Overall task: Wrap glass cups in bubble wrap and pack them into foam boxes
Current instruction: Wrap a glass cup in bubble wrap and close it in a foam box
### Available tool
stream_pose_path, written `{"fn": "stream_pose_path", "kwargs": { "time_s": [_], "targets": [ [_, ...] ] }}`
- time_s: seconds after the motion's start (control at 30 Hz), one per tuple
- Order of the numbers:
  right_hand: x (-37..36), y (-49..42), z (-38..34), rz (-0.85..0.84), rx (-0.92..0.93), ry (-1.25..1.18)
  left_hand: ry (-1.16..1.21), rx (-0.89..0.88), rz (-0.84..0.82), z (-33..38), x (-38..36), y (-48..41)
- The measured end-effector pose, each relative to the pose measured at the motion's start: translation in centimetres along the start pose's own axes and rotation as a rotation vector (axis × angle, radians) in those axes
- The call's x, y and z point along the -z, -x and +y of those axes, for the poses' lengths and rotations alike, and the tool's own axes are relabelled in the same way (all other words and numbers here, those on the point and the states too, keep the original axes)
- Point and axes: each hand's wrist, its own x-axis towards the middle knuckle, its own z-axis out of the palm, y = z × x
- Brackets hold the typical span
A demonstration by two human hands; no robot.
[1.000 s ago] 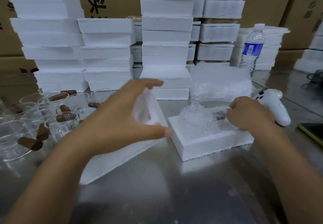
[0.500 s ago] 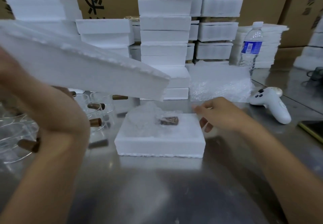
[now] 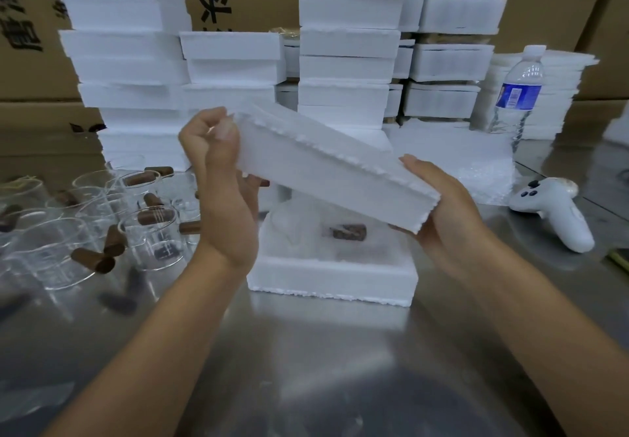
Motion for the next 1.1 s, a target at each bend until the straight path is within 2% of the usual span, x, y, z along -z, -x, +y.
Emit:
{"fn": "stream_pose_path", "kwargs": {
  "time_s": [0.13,0.23,0.3,0.4,0.53,0.7,0.8,1.1],
  "targets": [
    [1.1,-0.2,-1.2,0.027,-0.001,-0.097,-0.054,0.176,-0.133,-0.3,0.4,0.1],
    [1.7,-0.2,-1.4,0.030,0.015,-0.033,-0.161,0.306,0.042,-0.5,1.3,-0.7],
    [1.7,-0.4,-1.1,0.012,0.048,0.096,-0.235,0.385,0.161,-0.8,1.9,-1.0],
    [1.5,-0.3,-0.4,-0.035,0.130,0.254,-0.246,0.493,0.229,-1.3,2.4,-1.0],
    [1.4,-0.3,0.0,0.047,0.163,0.266,-0.358,0.426,0.282,-2.1,2.8,-1.2],
    [1.4,-0.4,0.2,0.075,0.202,0.310,-0.287,0.496,0.262,-2.4,3.3,-1.5],
    [1.1,-0.3,0.4,0.029,0.215,0.357,-0.275,0.549,0.219,-2.4,3.2,-1.5],
    [1.6,-0.9,0.6,0.012,0.133,0.515,-0.210,0.682,0.101,-2.5,3.7,-1.4]
  ]
}}
